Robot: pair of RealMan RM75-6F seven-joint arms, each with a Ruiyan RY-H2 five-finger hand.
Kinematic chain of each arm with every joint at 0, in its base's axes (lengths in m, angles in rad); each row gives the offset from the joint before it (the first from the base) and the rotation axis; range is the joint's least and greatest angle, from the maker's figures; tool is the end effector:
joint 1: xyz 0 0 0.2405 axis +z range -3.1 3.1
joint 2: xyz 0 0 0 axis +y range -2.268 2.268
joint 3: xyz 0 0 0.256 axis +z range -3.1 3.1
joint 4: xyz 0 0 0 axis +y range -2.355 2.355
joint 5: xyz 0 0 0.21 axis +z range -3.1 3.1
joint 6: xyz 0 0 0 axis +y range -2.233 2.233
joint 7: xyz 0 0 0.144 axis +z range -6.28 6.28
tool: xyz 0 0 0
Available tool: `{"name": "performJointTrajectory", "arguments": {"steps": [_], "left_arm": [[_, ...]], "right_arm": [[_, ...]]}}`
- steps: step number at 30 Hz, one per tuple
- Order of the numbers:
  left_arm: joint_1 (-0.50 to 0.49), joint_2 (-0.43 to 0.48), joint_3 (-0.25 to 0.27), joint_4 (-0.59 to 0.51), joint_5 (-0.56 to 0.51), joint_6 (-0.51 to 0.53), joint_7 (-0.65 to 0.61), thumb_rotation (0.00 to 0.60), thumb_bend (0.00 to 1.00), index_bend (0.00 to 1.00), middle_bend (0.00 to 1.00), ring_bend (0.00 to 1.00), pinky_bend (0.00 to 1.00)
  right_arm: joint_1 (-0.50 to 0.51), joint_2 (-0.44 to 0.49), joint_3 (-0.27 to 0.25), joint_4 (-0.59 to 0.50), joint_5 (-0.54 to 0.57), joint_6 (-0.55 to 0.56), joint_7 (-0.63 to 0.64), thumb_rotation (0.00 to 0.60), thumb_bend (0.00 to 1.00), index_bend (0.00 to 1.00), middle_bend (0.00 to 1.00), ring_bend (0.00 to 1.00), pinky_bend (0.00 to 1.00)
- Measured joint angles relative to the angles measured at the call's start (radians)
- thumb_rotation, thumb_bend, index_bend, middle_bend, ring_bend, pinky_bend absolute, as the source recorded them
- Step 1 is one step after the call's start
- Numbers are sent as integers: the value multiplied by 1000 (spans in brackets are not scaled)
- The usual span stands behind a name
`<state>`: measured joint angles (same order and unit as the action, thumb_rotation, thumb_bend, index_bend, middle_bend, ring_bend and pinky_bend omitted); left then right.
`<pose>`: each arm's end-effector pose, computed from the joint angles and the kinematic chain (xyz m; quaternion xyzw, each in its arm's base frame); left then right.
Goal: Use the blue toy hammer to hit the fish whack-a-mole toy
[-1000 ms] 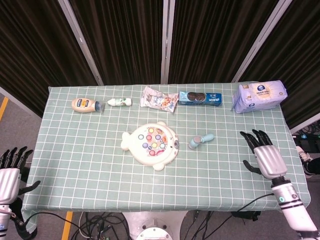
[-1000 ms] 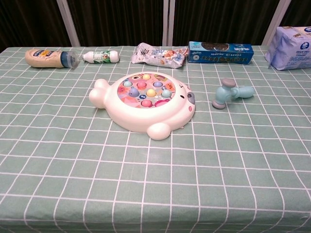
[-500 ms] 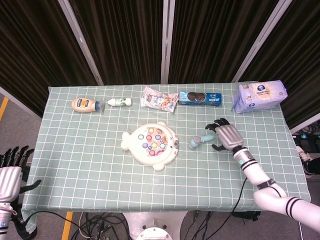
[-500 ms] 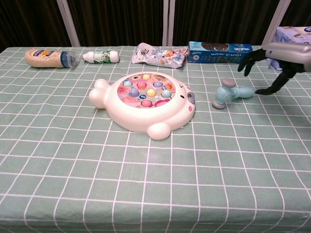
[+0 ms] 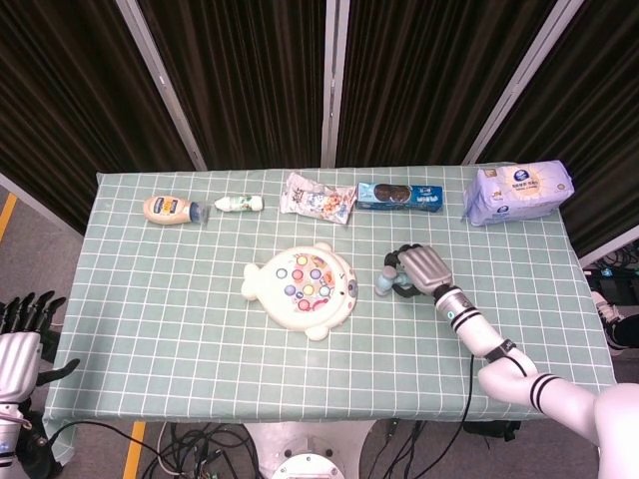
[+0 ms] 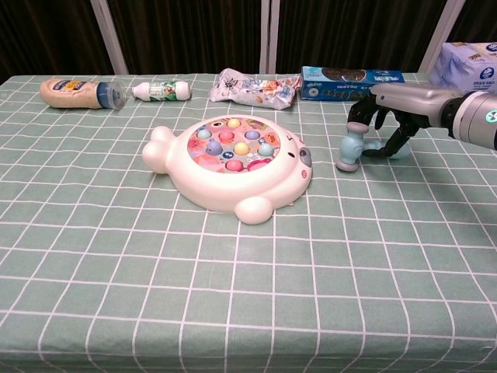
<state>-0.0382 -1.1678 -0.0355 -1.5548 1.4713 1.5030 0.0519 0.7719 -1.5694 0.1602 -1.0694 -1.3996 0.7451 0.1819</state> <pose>-0.3299 0.1634 0.1508 -0.5859 -0.3889 -0.3531 0.6171 -0.2068 -0.3937 -0.0091 0.7537 -0.4112 0.3411 0.3828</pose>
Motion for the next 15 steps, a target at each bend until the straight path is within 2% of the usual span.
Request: {"name": "performJointTrajectory", "arguments": {"steps": [15], "left_arm": [[2, 0, 3, 1, 5, 3, -2, 600, 0, 149, 88, 0, 0]], "right_arm": [[-20, -16, -37, 33, -12, 46, 56, 600, 229, 479, 456, 319, 333]]}}
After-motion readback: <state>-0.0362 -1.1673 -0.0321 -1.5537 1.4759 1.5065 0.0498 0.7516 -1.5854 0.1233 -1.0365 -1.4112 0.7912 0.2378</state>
